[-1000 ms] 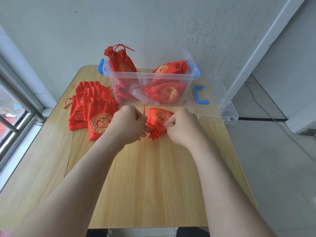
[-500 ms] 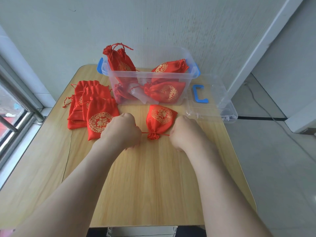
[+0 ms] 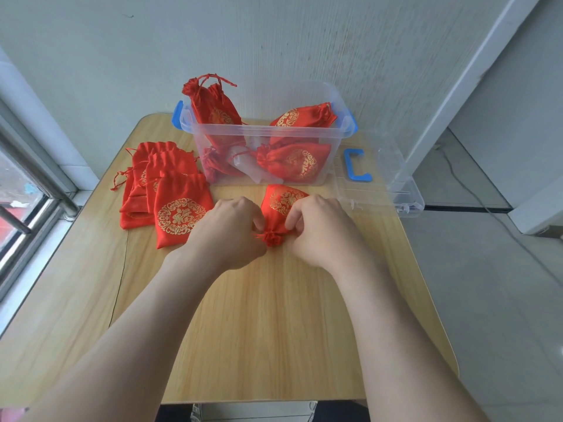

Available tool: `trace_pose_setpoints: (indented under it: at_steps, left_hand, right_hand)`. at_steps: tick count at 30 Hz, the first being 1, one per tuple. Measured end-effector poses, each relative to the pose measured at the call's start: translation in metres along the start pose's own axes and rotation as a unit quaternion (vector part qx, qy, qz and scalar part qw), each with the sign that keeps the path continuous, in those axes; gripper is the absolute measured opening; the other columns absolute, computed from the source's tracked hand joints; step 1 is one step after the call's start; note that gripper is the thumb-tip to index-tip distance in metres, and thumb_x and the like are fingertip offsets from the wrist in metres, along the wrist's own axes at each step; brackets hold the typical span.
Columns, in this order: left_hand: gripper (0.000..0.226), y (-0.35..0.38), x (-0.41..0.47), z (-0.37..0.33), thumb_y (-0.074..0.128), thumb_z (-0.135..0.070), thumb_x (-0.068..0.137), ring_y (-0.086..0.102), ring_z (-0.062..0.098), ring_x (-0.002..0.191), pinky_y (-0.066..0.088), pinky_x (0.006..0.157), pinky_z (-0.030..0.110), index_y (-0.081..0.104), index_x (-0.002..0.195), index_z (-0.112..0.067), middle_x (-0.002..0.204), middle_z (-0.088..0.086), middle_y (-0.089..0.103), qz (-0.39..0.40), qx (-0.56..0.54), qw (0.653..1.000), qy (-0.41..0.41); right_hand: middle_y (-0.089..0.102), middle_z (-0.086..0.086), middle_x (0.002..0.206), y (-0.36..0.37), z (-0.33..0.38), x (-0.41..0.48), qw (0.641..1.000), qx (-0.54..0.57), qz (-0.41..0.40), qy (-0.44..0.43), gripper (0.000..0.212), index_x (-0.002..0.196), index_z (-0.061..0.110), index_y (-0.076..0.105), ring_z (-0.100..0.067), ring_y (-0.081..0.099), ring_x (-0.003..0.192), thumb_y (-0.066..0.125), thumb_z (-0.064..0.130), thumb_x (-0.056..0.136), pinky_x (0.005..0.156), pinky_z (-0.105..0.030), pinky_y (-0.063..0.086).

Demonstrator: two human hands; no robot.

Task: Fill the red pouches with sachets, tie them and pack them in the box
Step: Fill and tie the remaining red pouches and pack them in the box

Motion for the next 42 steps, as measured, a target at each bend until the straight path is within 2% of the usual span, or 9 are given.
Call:
trace_pose_setpoints:
  at_steps: [7, 15, 19, 23, 25, 29, 33, 37, 42]
  left_hand:
    - [0.027, 0.004, 0.005, 0.008, 0.090, -0.035, 0.079, 0.071, 0.020, 0.090, 0.062, 0.082, 0.045, 0.068, 0.068, -0.045, 0.092, -0.010, 0.073, -0.011, 0.007, 1.000, -0.004]
    - [0.019, 0.000, 0.003, -0.003, 0.078, -0.030, 0.093, 0.064, 0.015, 0.092, 0.058, 0.090, 0.044, 0.065, 0.080, -0.035, 0.086, -0.019, 0.066, 0.031, 0.001, 0.996, 0.081]
    - [0.018, -0.003, 0.000, -0.006, 0.073, -0.027, 0.095, 0.066, 0.018, 0.098, 0.058, 0.090, 0.045, 0.061, 0.082, -0.032, 0.090, -0.017, 0.066, 0.059, 0.008, 0.995, 0.083]
    - [0.015, -0.006, -0.003, -0.013, 0.066, -0.017, 0.096, 0.068, 0.016, 0.097, 0.056, 0.083, 0.033, 0.058, 0.088, -0.026, 0.090, -0.010, 0.071, 0.090, 0.003, 0.992, 0.088]
    - [0.011, -0.006, -0.004, -0.015, 0.061, -0.013, 0.096, 0.066, 0.016, 0.095, 0.052, 0.074, 0.027, 0.057, 0.094, -0.023, 0.091, -0.008, 0.072, 0.112, -0.006, 0.991, 0.079]
    - [0.019, -0.004, -0.005, -0.017, 0.048, -0.009, 0.099, 0.060, 0.016, 0.091, 0.048, 0.071, 0.027, 0.060, 0.111, -0.017, 0.102, -0.003, 0.064, 0.145, 0.002, 0.987, 0.063]
    - [0.028, 0.001, -0.005, -0.015, 0.044, -0.026, 0.106, 0.062, 0.025, 0.087, 0.053, 0.079, 0.041, 0.064, 0.100, -0.007, 0.098, 0.007, 0.067, 0.130, 0.018, 0.991, 0.030]
    - [0.028, 0.004, -0.001, -0.009, 0.051, -0.034, 0.108, 0.055, 0.016, 0.074, 0.045, 0.069, 0.037, 0.064, 0.098, -0.012, 0.091, 0.002, 0.063, 0.113, 0.023, 0.993, 0.029]
    - [0.020, 0.007, 0.000, -0.009, 0.050, -0.031, 0.110, 0.056, 0.021, 0.086, 0.044, 0.077, 0.034, 0.060, 0.100, -0.017, 0.083, -0.009, 0.053, 0.113, 0.058, 0.991, 0.052]
  right_hand:
    - [0.071, 0.004, 0.101, 0.013, -0.002, 0.007, 0.998, -0.008, -0.022, -0.056, 0.026, 0.101, 0.034, 0.076, -0.023, 0.071, 0.095, 0.078, 0.012, 0.086, 0.082, -0.040, 0.062]
    - [0.069, 0.003, 0.093, 0.005, 0.000, 0.006, 0.999, 0.036, -0.011, -0.030, 0.024, 0.090, 0.028, 0.075, -0.024, 0.068, 0.094, 0.063, 0.007, 0.086, 0.083, -0.043, 0.061]
    - [0.064, 0.001, 0.099, -0.004, 0.006, -0.002, 0.997, 0.053, 0.063, -0.002, 0.028, 0.096, 0.020, 0.074, -0.023, 0.066, 0.096, 0.052, 0.004, 0.089, 0.084, -0.041, 0.061]
    - [0.066, -0.004, 0.099, 0.001, 0.005, 0.000, 0.994, 0.047, 0.096, 0.013, 0.025, 0.096, 0.013, 0.070, -0.024, 0.065, 0.086, 0.045, 0.013, 0.096, 0.075, -0.040, 0.061]
    - [0.068, -0.005, 0.094, 0.001, 0.003, 0.002, 0.995, 0.048, 0.085, 0.010, 0.026, 0.091, 0.012, 0.068, -0.024, 0.065, 0.080, 0.046, 0.021, 0.101, 0.066, -0.036, 0.057]
    - [0.069, -0.002, 0.093, 0.006, -0.001, 0.005, 0.996, 0.038, 0.084, -0.015, 0.023, 0.086, 0.020, 0.070, -0.023, 0.067, 0.085, 0.054, 0.022, 0.102, 0.068, -0.036, 0.056]
    - [0.068, 0.002, 0.090, 0.010, -0.003, 0.007, 0.995, 0.037, 0.088, -0.026, 0.021, 0.085, 0.025, 0.072, -0.016, 0.066, 0.084, 0.061, 0.023, 0.103, 0.062, -0.031, 0.047]
    - [0.068, 0.000, 0.092, 0.010, -0.003, 0.007, 0.995, 0.048, 0.091, -0.019, 0.020, 0.084, 0.024, 0.074, -0.017, 0.066, 0.082, 0.064, 0.024, 0.101, 0.059, -0.028, 0.046]
    - [0.068, -0.006, 0.099, 0.016, -0.004, 0.009, 0.995, 0.046, 0.087, 0.019, 0.013, 0.098, 0.014, 0.075, -0.024, 0.066, 0.086, 0.064, 0.019, 0.095, 0.061, -0.029, 0.051]
Point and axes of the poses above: each hand's wrist, its own x-axis towards the middle knuckle, its own y-axis out of the palm, z = x × y, the point moved 3 cm from there along x, towards the middle knuckle
